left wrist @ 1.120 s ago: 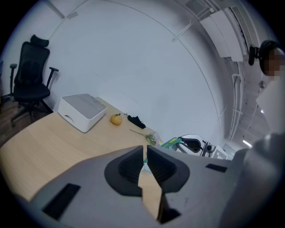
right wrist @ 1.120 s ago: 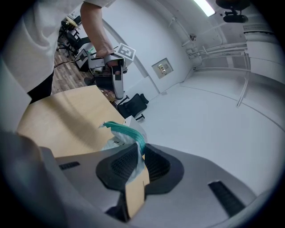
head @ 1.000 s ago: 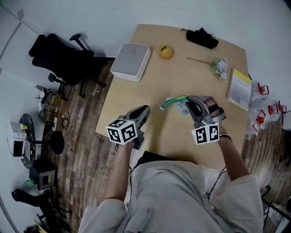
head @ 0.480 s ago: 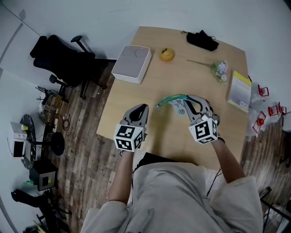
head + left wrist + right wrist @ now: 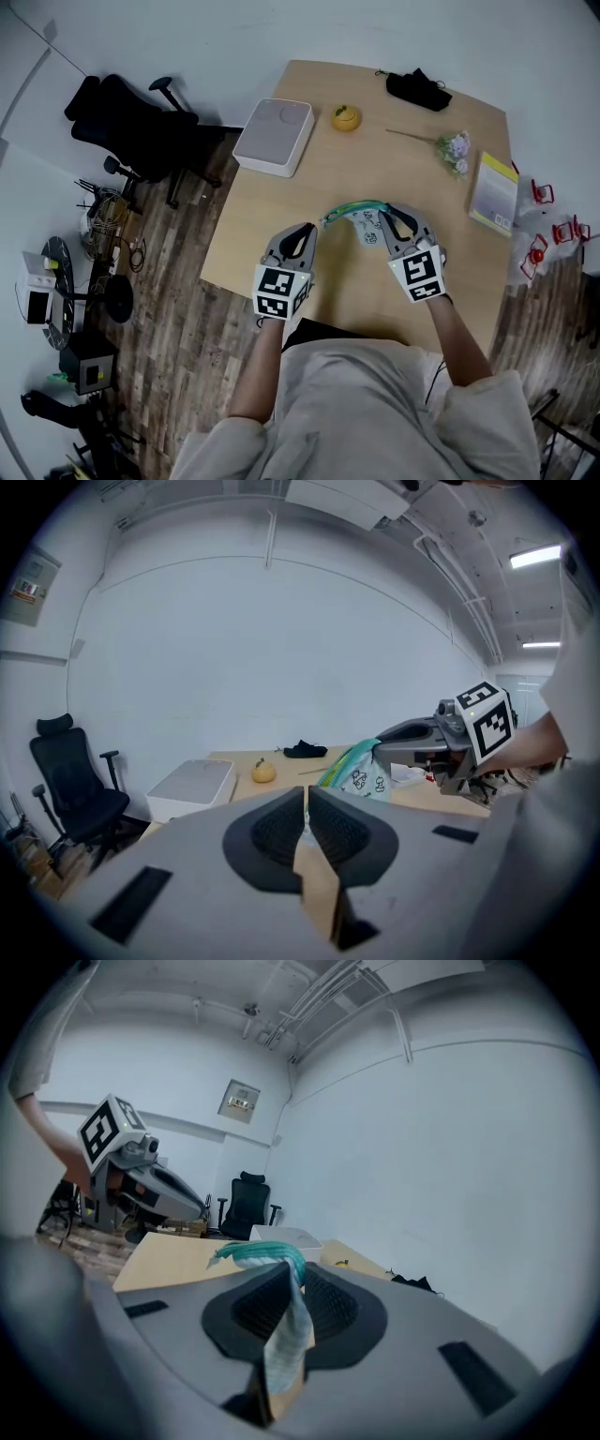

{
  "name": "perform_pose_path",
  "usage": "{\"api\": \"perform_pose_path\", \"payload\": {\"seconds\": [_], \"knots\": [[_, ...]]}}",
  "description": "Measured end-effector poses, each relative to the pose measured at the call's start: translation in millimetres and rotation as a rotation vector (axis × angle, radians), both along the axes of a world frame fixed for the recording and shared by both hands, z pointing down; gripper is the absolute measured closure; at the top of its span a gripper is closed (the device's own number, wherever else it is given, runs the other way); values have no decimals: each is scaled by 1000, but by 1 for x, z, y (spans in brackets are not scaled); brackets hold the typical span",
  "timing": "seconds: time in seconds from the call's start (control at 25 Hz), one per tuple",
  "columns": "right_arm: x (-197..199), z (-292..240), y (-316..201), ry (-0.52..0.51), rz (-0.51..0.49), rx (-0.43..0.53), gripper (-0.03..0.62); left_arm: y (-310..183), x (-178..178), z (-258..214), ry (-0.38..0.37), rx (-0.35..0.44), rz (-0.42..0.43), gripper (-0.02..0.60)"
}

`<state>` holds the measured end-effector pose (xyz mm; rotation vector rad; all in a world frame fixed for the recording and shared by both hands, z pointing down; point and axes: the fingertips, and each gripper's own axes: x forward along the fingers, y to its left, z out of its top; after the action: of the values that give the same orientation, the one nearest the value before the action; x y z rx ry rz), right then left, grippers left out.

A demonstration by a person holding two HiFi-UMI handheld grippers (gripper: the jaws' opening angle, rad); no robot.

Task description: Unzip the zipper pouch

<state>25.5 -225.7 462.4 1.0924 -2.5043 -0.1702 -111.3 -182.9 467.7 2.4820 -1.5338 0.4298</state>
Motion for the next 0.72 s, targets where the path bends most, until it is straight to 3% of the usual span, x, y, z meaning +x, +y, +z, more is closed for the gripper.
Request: {"api": "perform_pose_path", "payload": {"seconds": [0.24, 0.72], "knots": [[0, -6, 1, -24, 13, -9, 540, 3, -2, 4, 18, -21, -9, 560], [-2, -5, 3, -32, -11, -21, 540, 6, 7, 5, -25, -17, 39, 560]]}}
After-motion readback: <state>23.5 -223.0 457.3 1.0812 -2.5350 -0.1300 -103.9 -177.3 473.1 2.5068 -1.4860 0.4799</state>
